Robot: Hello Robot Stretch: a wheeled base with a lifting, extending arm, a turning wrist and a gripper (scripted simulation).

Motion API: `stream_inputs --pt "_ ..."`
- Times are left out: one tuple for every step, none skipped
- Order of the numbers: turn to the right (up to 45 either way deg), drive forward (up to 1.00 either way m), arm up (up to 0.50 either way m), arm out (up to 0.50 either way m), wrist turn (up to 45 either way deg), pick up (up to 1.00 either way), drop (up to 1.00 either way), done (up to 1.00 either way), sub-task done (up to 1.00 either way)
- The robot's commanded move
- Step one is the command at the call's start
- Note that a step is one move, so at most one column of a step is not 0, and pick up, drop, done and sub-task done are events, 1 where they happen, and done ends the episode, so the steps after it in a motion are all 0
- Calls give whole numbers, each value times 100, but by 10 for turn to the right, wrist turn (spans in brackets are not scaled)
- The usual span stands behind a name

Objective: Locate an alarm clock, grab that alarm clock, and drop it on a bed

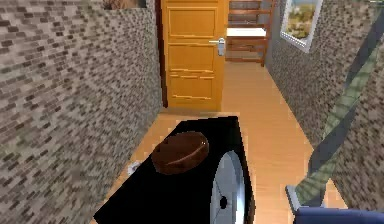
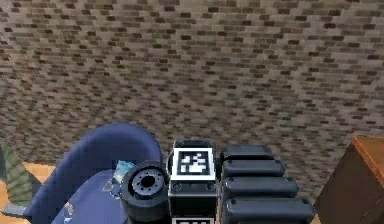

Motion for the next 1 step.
stream_inputs --pt "90 0 0 0 0 0 0 0 0"
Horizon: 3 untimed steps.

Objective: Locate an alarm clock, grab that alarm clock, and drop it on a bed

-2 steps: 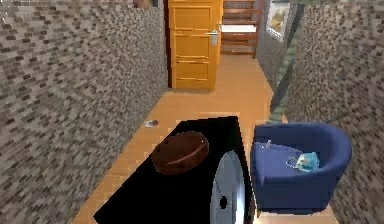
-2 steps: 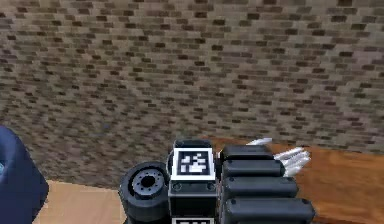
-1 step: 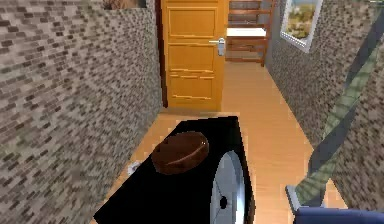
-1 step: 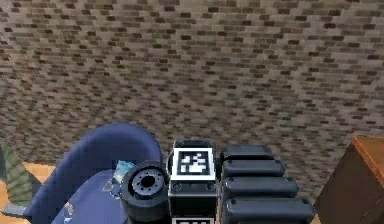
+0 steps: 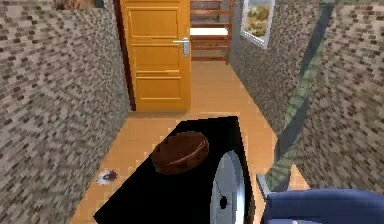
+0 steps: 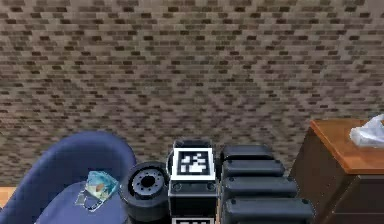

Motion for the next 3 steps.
stream_inputs --pt "0 100 0 0 0 0 0 0 0" --pt "0 70 0 0 0 0 0 0 0" --pt "210 0 0 0 0 0 0 0 0"
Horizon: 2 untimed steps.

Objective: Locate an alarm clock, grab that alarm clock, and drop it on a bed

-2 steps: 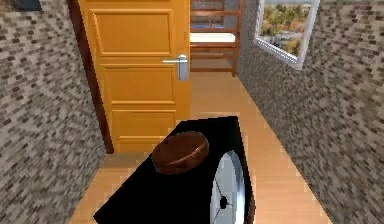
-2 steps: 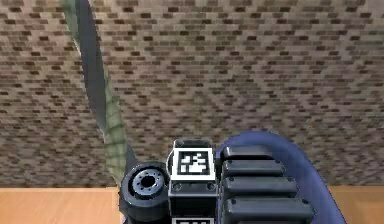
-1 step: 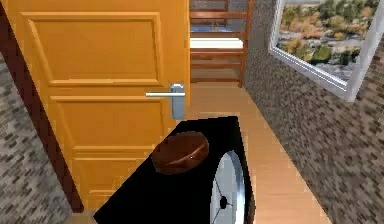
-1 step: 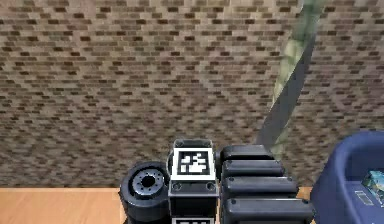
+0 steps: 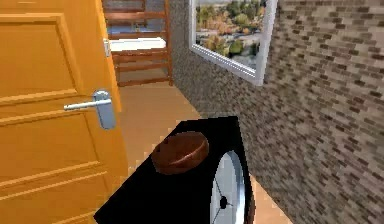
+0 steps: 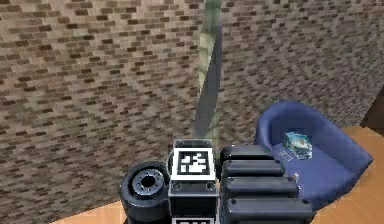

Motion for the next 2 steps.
stream_inputs --pt "0 95 0 0 0 0 0 0 0" --pt "450 0 0 0 0 0 0 0 0"
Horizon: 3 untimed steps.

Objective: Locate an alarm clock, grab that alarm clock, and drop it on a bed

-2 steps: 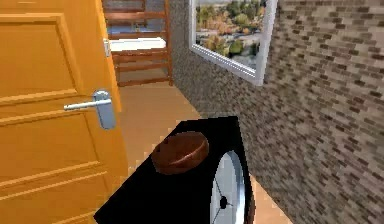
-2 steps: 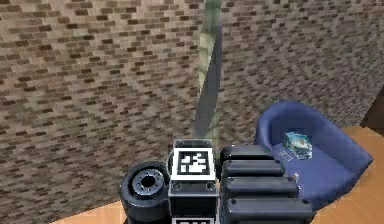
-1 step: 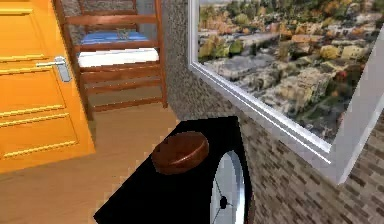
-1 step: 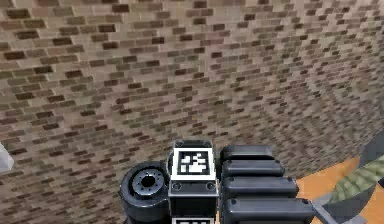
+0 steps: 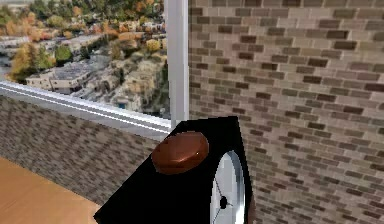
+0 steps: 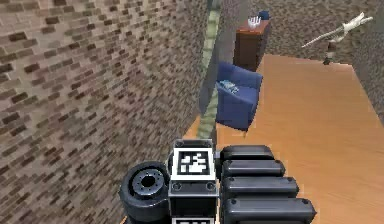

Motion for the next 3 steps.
stream_inputs --pt "270 0 0 0 0 0 0 0 0" --pt "0 5 0 0 0 0 0 0 0" --pt "-450 0 0 0 0 0 0 0 0"
